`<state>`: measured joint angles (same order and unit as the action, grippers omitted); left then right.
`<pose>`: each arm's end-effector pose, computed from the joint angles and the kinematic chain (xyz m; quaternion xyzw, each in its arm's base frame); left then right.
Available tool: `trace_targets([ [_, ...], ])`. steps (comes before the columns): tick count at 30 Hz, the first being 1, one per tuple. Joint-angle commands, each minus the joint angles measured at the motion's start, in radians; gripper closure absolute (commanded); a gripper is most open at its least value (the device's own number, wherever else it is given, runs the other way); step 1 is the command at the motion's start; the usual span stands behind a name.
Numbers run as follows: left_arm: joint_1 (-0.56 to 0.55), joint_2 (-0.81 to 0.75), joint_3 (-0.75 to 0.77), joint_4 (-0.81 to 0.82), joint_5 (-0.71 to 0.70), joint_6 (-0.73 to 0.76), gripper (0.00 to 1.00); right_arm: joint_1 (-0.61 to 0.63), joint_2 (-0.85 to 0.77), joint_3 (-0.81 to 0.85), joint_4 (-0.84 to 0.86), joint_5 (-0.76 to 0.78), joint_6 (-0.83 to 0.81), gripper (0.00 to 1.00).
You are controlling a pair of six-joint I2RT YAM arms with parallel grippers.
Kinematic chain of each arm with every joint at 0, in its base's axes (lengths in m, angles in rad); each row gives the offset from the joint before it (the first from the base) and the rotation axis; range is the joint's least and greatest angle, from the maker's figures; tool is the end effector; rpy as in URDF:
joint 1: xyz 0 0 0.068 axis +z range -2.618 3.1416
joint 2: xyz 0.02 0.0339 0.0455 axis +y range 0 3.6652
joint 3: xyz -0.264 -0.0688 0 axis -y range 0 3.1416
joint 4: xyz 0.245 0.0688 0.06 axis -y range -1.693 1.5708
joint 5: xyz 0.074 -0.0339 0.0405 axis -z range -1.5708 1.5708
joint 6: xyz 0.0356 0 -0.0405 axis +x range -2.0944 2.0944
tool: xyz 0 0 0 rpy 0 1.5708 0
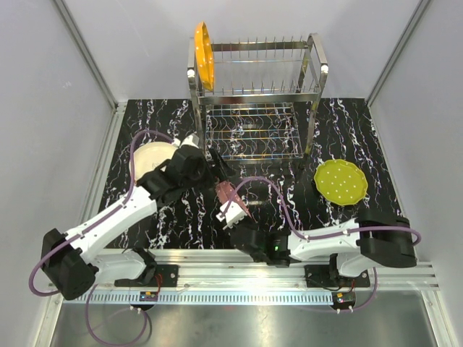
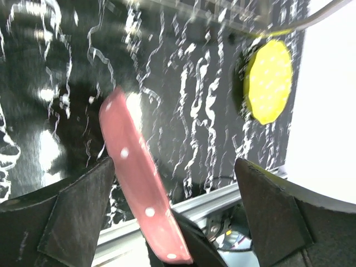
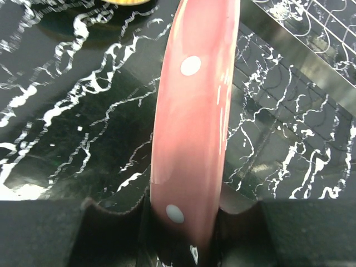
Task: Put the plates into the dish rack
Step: Insert the plate into the dish rack
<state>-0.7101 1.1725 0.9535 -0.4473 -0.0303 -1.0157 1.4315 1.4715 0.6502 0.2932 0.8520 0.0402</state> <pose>0.1948 -0.1660 0.2944 -0.1434 0.8879 -0.3231 0.2945 0.0666 0.2823 0.1886 -0.3481 0.7381 0.0388 0.5767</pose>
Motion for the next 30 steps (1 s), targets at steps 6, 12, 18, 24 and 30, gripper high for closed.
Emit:
trace_targets([
  [6, 0.049, -0.048, 0.131, -0.094, -0.120, 0.123, 0.02, 0.000, -0.175, 0.005, 0.021, 0.016, 0.079, 0.99],
  [12, 0.067, -0.181, 0.131, -0.171, -0.189, 0.245, 0.01, 0.000, -0.351, 0.038, -0.084, -0.002, 0.069, 0.99],
  [18, 0.069, -0.364, 0.140, -0.212, -0.297, 0.455, 0.01, -0.002, -0.425, 0.224, -0.187, -0.034, -0.084, 0.98],
  [24, 0.069, -0.402, 0.281, -0.320, -0.521, 0.670, 0.01, -0.043, -0.369, 0.508, -0.180, -0.028, -0.218, 0.96],
  [30, 0.069, -0.458, 0.174, -0.266, -0.637, 0.770, 0.01, -0.215, -0.231, 0.839, -0.258, -0.155, -0.178, 0.99],
])
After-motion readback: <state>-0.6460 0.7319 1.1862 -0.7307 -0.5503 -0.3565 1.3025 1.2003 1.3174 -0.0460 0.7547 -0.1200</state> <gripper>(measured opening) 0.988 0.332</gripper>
